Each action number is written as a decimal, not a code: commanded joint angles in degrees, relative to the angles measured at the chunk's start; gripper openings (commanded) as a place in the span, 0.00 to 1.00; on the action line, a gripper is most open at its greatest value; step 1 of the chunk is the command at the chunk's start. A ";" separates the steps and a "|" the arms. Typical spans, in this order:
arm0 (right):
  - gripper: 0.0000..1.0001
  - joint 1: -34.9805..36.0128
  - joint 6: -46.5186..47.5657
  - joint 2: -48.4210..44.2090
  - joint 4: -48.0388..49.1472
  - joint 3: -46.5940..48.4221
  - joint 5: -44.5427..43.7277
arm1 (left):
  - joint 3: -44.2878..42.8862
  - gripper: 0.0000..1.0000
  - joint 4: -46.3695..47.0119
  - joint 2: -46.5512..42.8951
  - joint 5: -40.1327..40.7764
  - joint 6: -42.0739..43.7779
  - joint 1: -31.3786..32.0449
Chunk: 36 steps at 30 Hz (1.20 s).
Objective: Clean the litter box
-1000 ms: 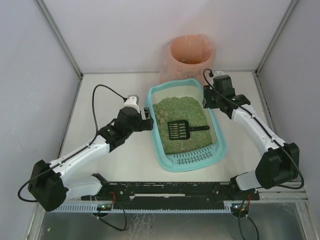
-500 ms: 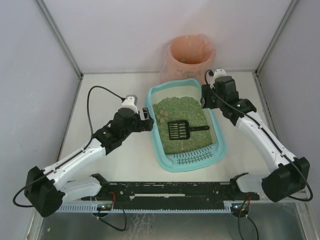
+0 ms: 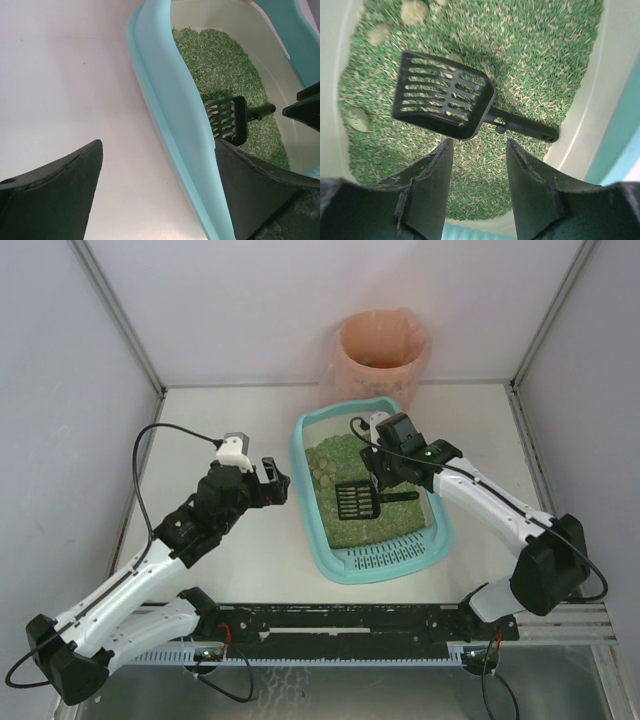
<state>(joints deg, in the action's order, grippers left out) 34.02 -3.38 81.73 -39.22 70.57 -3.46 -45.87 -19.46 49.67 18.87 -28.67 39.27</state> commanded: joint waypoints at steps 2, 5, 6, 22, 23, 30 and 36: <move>0.48 -0.22 3.03 4.44 -1.60 1.00 1.24 | -0.61 0.97 -1.01 -1.24 0.93 1.49 0.12; 0.49 0.04 4.60 7.00 -1.21 0.98 0.48 | -0.30 0.97 -1.02 -1.13 0.62 1.18 0.16; 0.48 0.07 4.85 7.68 -0.86 0.98 0.20 | -0.23 0.97 -1.02 -1.05 0.49 1.14 0.15; 0.49 -0.69 7.62 14.68 -1.73 0.98 0.65 | -0.43 0.97 -0.67 0.46 -0.15 1.02 0.15; 0.48 -0.78 7.48 14.95 -1.88 0.98 0.22 | -0.43 0.97 -0.62 0.55 -0.22 1.06 0.11; 0.42 -1.58 7.08 16.85 -2.55 0.98 -1.28 | -0.19 0.97 -0.65 0.50 -0.34 0.99 0.11; 0.38 -1.99 7.07 17.35 -2.26 0.98 -1.10 | -0.03 0.97 -0.64 0.49 -0.41 0.88 0.11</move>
<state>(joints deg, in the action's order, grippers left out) 32.53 3.31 98.61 -41.65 70.57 -4.14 -45.87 -21.17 50.41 19.05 -28.34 39.27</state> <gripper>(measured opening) 0.394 0.965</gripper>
